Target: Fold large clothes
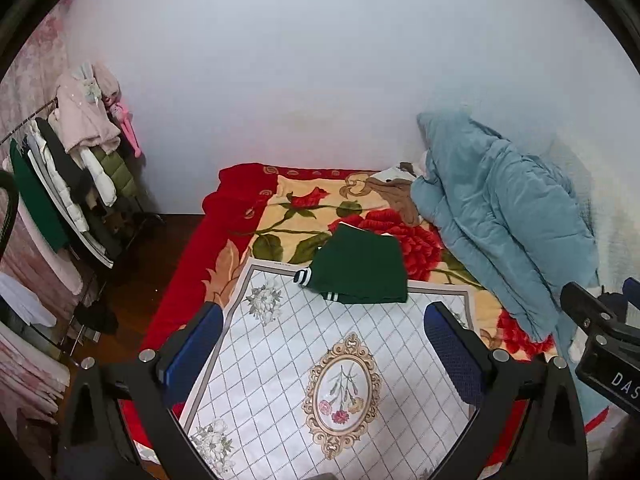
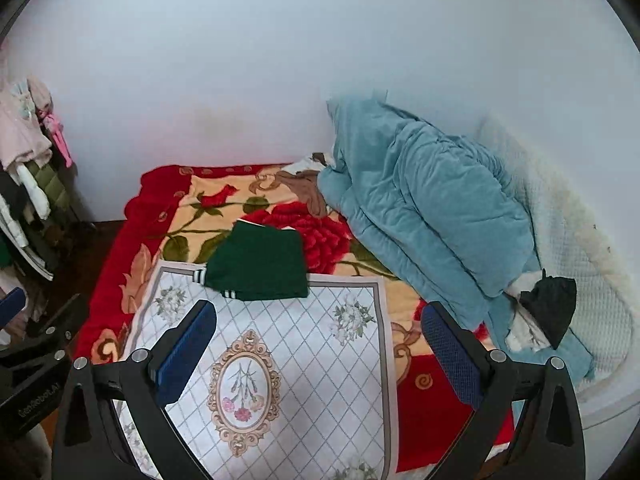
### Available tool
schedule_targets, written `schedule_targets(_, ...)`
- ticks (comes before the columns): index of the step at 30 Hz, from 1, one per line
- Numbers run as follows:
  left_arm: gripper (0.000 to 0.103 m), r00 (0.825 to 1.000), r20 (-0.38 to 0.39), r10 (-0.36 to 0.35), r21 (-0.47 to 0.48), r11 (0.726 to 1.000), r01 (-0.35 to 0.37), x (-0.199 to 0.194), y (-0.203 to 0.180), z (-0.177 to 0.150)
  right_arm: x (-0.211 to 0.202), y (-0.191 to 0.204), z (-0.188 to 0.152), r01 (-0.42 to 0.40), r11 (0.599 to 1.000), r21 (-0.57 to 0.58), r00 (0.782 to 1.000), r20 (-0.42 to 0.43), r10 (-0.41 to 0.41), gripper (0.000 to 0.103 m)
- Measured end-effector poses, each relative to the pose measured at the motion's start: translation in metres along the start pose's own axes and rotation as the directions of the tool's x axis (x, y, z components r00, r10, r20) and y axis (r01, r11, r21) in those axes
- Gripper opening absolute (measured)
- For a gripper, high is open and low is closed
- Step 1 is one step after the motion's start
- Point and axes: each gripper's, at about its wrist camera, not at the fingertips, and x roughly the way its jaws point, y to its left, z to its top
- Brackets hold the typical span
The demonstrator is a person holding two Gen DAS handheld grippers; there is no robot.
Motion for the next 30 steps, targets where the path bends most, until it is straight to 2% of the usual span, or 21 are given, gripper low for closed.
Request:
schedule_targets(11,0.103,0.998,0.056,0.014,-0.01,1.0,-0.013,-0.032,0.004,-0.001,-0.045,0.0,-0.001,-0.027,1.0,-0.006,0.999,0.045,0.027,0.103)
schedule_targets(30,0.103,0.995,0.082,0.052,-0.036,0.998,-0.049,-0.039,0.01,-0.008,-0.04,0.007,0.016,-0.045,0.998,-0.053,0.997,0.061,0.048,0.103)
